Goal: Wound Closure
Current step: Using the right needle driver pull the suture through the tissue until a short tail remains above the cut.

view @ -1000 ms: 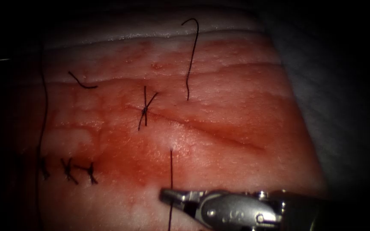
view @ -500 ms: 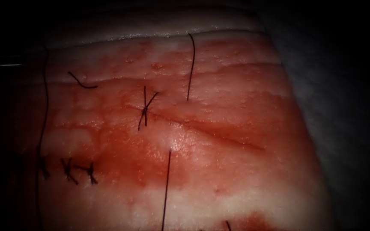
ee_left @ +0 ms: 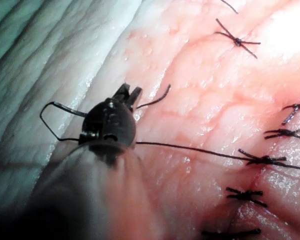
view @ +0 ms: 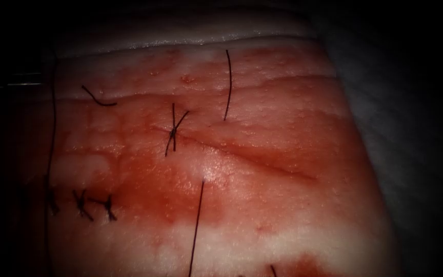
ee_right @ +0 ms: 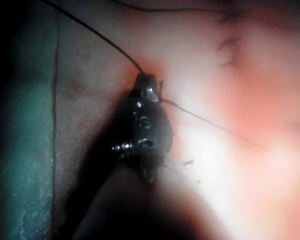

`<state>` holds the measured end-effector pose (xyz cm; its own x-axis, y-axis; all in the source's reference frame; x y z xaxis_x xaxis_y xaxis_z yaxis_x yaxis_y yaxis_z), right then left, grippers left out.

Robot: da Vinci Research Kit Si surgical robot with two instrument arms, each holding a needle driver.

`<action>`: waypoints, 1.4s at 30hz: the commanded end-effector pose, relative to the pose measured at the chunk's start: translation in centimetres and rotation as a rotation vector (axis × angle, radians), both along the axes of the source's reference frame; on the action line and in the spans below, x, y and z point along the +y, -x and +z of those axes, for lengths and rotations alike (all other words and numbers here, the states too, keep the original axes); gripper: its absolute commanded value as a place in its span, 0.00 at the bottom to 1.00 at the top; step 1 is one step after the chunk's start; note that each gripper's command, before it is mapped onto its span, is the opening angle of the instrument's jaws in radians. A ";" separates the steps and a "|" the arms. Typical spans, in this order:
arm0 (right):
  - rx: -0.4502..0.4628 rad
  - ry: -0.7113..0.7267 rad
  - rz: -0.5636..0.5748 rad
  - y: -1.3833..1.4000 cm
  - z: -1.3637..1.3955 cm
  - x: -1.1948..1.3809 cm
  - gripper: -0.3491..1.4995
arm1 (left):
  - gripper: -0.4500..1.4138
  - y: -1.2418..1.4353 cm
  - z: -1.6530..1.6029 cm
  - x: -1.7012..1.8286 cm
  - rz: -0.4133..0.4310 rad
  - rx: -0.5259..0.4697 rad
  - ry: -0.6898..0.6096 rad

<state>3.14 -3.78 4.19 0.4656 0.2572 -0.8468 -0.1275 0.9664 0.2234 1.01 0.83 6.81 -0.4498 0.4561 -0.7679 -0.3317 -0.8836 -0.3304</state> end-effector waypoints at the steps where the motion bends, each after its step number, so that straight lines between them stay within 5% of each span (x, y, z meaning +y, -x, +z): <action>1: 0.018 -0.006 -0.018 -0.08 0.03 -0.07 0.00 | 0.00 0.11 0.09 0.01 -0.002 0.007 0.005; 2: 0.027 -0.012 -0.026 -0.08 0.04 -0.04 0.15 | 0.00 0.16 0.12 -0.01 0.008 0.017 0.003; 3: 0.027 -0.012 -0.026 -0.08 0.04 -0.04 0.15 | 0.00 0.16 0.12 -0.01 0.008 0.017 0.003; 4: 0.032 0.016 -0.044 -0.06 0.05 -0.01 0.37 | 0.00 0.19 0.14 -0.03 0.013 0.021 -0.003; 6: 0.036 0.031 -0.052 -0.02 0.06 0.07 0.61 | 0.00 0.26 0.17 -0.07 0.027 0.029 -0.005; 11: 0.046 0.115 -0.017 0.24 0.05 0.38 0.82 | 0.00 0.47 0.29 -0.23 0.081 0.059 -0.044; 16: 0.019 0.172 0.037 0.54 0.00 0.73 0.84 | 0.00 0.69 0.49 -0.48 0.185 0.104 -0.101; 25: -0.061 0.219 0.113 0.99 0.05 1.31 0.92 | 0.00 0.89 0.76 -0.61 0.249 0.153 -0.127; 28: -0.010 0.225 0.086 0.90 0.24 1.38 0.84 | 0.00 0.88 0.76 -0.59 0.247 0.151 -0.133; 32: 0.007 0.262 0.150 0.62 0.60 1.47 0.94 | 0.00 0.88 0.73 -0.59 0.246 0.151 -0.135; 42: 0.031 0.194 0.151 0.21 1.59 1.67 0.88 | 0.00 0.88 0.71 -0.59 0.247 0.150 -0.136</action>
